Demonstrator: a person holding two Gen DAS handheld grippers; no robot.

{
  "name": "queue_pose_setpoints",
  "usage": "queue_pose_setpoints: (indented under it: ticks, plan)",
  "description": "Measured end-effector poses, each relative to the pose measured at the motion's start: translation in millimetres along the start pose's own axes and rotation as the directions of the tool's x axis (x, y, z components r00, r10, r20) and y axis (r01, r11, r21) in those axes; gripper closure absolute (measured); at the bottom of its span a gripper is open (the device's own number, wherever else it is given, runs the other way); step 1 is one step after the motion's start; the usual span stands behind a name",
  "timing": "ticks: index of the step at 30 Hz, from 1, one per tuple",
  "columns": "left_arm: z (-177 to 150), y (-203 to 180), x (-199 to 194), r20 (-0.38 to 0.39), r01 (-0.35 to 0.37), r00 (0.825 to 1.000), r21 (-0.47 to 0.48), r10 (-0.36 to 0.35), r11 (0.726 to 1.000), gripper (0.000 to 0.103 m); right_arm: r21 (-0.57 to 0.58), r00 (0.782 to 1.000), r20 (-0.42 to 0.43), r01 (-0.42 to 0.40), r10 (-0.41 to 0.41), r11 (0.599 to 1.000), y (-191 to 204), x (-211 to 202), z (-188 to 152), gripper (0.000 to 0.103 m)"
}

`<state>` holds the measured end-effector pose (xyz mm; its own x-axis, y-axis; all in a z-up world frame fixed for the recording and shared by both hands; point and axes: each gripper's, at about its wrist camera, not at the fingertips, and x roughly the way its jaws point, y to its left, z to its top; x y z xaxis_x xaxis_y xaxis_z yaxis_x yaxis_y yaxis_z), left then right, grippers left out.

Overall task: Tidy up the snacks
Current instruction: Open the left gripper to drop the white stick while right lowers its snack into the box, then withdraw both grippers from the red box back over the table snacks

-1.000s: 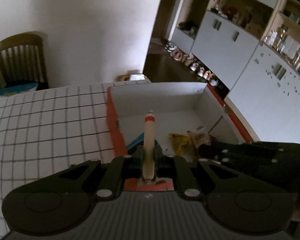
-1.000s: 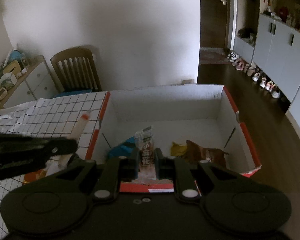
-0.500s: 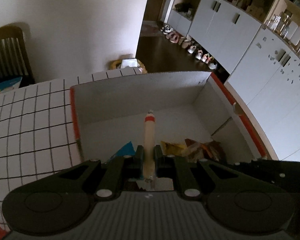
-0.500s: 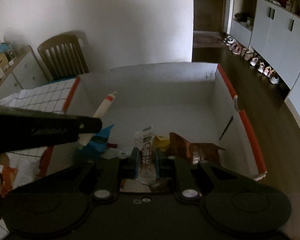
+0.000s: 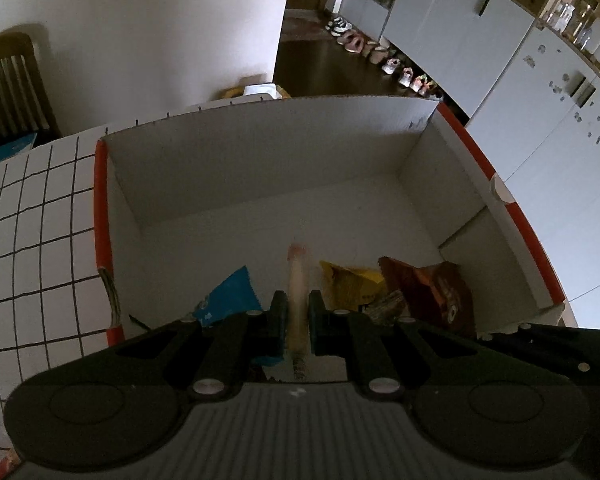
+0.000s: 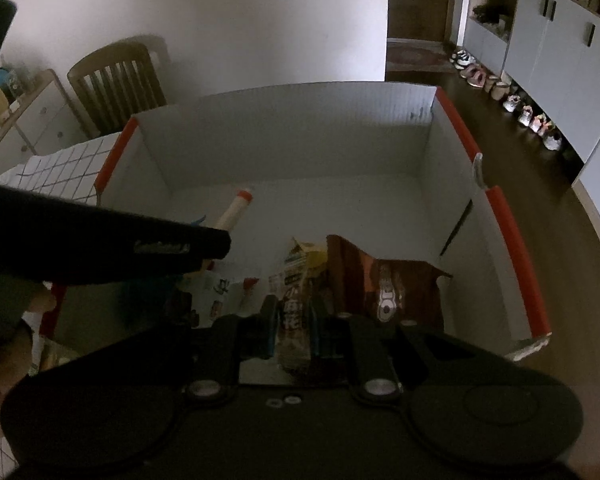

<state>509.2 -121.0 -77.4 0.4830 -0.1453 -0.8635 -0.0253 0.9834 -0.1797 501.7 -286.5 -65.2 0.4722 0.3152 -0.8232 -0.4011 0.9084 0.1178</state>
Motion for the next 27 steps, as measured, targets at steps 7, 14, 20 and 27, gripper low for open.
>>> queue_pose_setpoints:
  ticks: [7, 14, 20, 27]
  plan:
    - [-0.4, 5.3, -8.7, -0.010, 0.010, 1.000, -0.020, -0.010, 1.000, 0.090, -0.008, 1.000, 0.006, -0.001, 0.001, 1.000, -0.8, -8.4, -3.4, 0.079]
    - [-5.2, 9.4, -30.7, 0.022, 0.017, 1.000, -0.021, -0.017, 1.000, 0.090, 0.011, 1.000, 0.026, -0.007, 0.006, 1.000, -3.8, -23.3, -3.1, 0.065]
    - [-11.4, 11.1, -56.6, 0.056, 0.038, 0.998, -0.005, -0.038, 0.999, 0.090, 0.010, 0.998, 0.063, -0.002, 0.001, 1.000, 0.9, -41.0, -4.1, 0.053]
    - [-24.6, 18.7, -94.0, 0.105, 0.055, 0.993, 0.016, -0.056, 0.998, 0.090, 0.011, 0.996, 0.092, 0.007, -0.008, 1.000, 13.4, -59.1, -7.9, 0.044]
